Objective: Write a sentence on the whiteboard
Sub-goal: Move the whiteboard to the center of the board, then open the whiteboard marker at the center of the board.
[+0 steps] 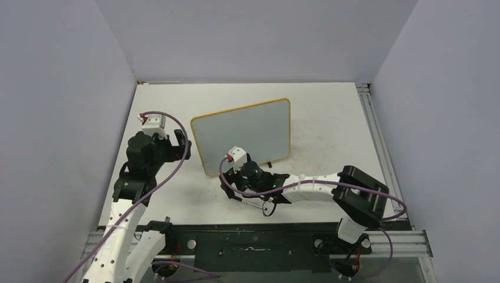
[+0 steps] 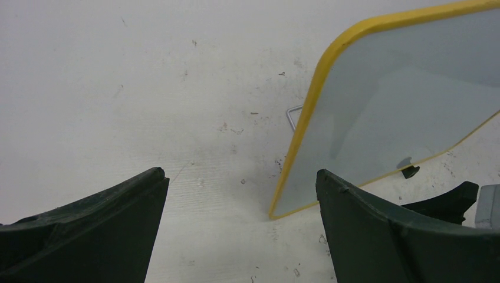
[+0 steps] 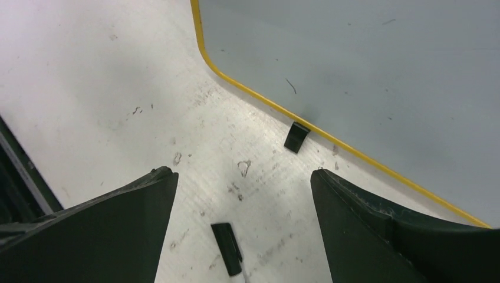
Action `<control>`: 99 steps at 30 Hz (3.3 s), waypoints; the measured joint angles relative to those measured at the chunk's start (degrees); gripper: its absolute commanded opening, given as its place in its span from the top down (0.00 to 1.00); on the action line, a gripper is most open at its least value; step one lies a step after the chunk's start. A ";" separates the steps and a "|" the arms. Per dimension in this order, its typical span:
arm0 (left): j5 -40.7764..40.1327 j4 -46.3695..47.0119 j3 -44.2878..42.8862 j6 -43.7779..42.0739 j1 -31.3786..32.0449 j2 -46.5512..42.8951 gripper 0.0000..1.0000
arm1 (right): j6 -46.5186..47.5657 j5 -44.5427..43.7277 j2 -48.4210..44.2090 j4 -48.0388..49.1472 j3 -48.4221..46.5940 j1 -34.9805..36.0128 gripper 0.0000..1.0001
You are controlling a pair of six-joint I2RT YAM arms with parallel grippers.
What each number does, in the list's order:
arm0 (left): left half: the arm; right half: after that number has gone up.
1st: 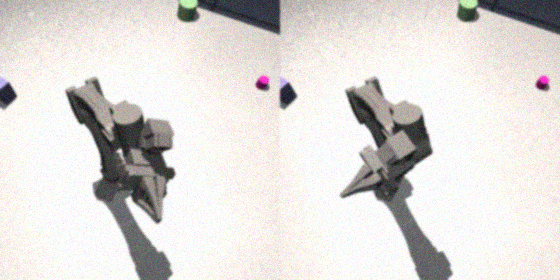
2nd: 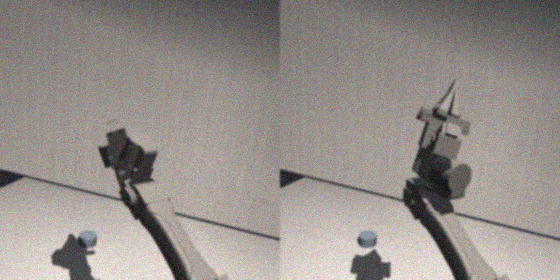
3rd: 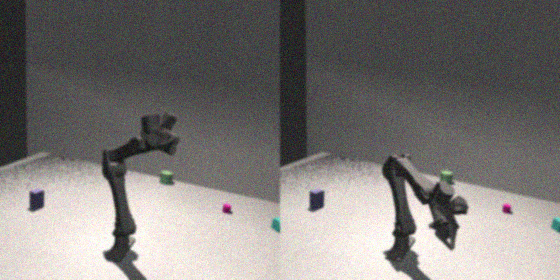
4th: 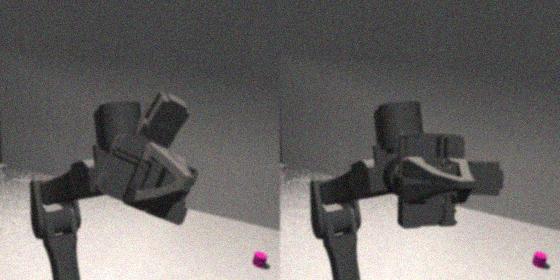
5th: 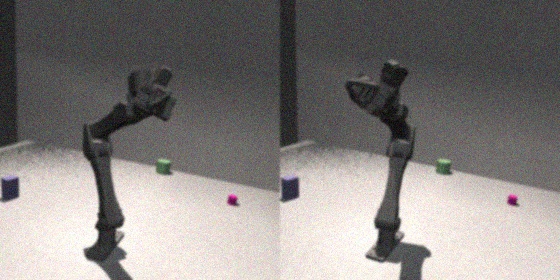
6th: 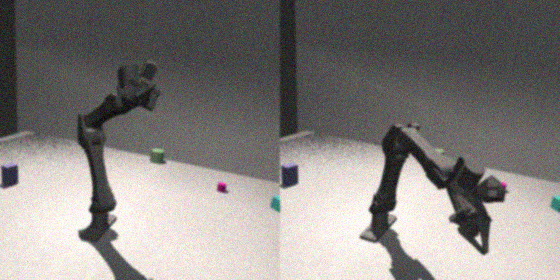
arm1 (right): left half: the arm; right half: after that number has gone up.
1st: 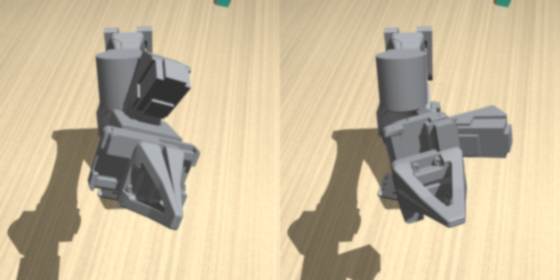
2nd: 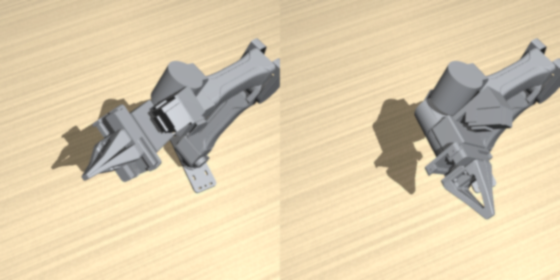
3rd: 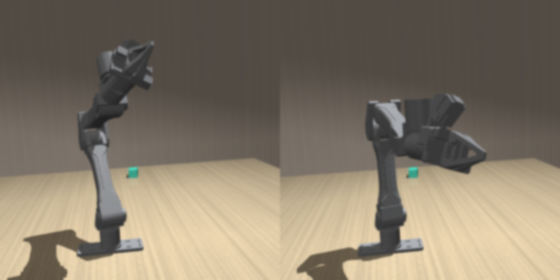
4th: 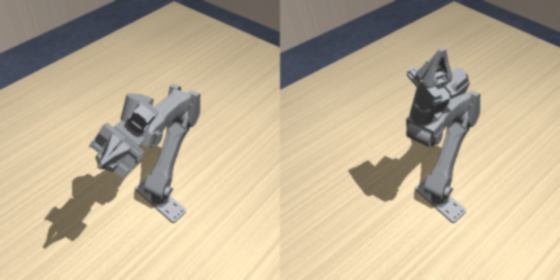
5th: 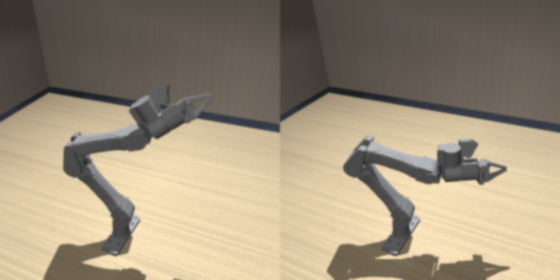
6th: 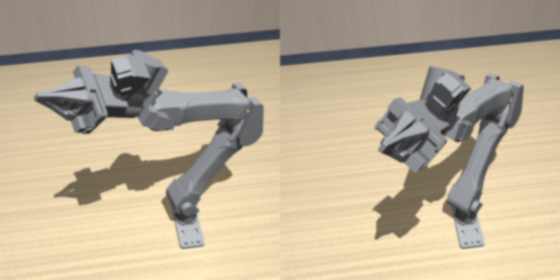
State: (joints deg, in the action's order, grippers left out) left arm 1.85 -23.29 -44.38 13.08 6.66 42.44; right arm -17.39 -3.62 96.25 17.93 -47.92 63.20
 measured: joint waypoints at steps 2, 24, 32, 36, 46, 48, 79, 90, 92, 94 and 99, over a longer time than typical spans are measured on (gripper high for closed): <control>-0.37 -0.02 0.00 -0.44 1.40 -0.33 0.04 | -0.09 0.59 -3.17 -1.90 1.27 0.00 0.13; -3.19 0.20 3.67 -3.08 6.67 -9.31 0.04 | -1.88 -2.56 -13.22 -31.08 6.82 6.29 0.53; -1.11 0.46 4.28 -3.61 8.59 -10.36 0.04 | -2.14 -3.72 -10.08 -31.26 6.56 7.78 0.68; -0.57 1.18 4.76 -4.26 9.60 -11.91 0.04 | -2.99 -4.28 -9.27 -30.47 6.23 8.07 0.79; 3.19 3.89 7.45 -5.88 15.63 -13.62 0.03 | -4.28 -3.19 -10.60 -31.87 6.21 7.54 0.95; 3.43 3.98 7.82 -6.23 17.77 -14.10 0.03 | -4.35 -1.33 -12.70 -33.88 6.19 5.99 0.95; -0.55 1.31 11.74 -18.29 64.32 -2.03 0.17 | 5.92 55.87 -20.50 -65.96 -12.61 -14.80 0.95; -4.70 0.92 11.21 -18.64 68.65 0.33 0.63 | 6.34 58.03 -19.69 -66.90 -13.07 -13.51 0.95; -5.49 0.52 10.80 -18.62 69.26 0.85 0.72 | 6.40 58.45 -19.32 -67.60 -13.07 -13.44 0.95; -6.43 0.15 10.38 -18.67 70.27 1.64 0.84 | 6.45 58.73 -19.30 -67.89 -13.07 -13.25 0.95; -6.40 -2.45 10.05 -19.12 74.99 3.63 1.00 | 6.93 58.47 -19.28 -68.19 -13.07 -13.86 0.81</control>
State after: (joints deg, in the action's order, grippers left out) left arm -4.56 -25.74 -34.33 -6.04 81.65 46.06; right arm -10.46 54.85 76.97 -50.26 -60.99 49.34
